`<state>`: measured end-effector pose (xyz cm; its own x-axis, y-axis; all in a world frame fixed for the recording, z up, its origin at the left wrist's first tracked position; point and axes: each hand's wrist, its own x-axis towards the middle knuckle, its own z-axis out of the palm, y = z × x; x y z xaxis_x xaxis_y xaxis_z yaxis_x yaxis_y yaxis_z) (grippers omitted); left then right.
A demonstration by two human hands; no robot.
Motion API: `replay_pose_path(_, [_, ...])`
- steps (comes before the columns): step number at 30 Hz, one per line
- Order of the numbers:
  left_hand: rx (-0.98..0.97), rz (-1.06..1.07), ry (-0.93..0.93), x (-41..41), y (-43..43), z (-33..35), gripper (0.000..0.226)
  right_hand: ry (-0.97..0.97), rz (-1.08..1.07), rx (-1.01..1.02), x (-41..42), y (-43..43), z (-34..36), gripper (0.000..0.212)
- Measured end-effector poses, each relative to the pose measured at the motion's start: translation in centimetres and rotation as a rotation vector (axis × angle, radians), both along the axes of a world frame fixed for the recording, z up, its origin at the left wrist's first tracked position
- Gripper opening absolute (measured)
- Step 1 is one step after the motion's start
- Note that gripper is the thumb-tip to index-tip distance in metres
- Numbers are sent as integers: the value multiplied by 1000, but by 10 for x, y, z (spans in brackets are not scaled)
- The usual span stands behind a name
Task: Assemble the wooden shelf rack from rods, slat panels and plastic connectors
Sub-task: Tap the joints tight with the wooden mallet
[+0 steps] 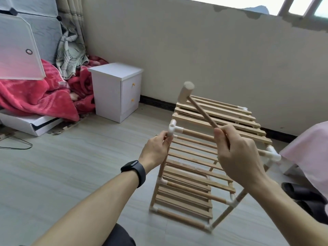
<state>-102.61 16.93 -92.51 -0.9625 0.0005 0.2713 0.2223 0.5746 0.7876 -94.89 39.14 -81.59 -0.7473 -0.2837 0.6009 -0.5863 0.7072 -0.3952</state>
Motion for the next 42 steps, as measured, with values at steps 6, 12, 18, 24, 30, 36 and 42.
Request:
replay_pose_path(6, [-9,4,-12,1,2,1,29,-305,-108,156,-1,-1,3,17])
replay_pose_path(12, [-16,6,5,2,2,1,34,-429,66,-705,-13,-6,44,9])
replay_pose_path(18, [5,1,4,1,2,-2,36,-160,-6,-884,-44,-40,68,20])
replay_pose_path(24, [-13,-14,-2,-2,1,-8,39,-208,85,-818,-78,-89,78,27])
replay_pose_path(30, [-28,-16,5,1,-1,-7,38,-289,234,-1083,-92,-133,98,50])
replay_pose_path(36, [-49,0,7,-2,-1,-7,33,-328,256,-1098,-103,-150,68,50])
replay_pose_path(42, [-41,-11,29,-1,-3,-9,35,-245,342,-1211,-113,-148,82,46])
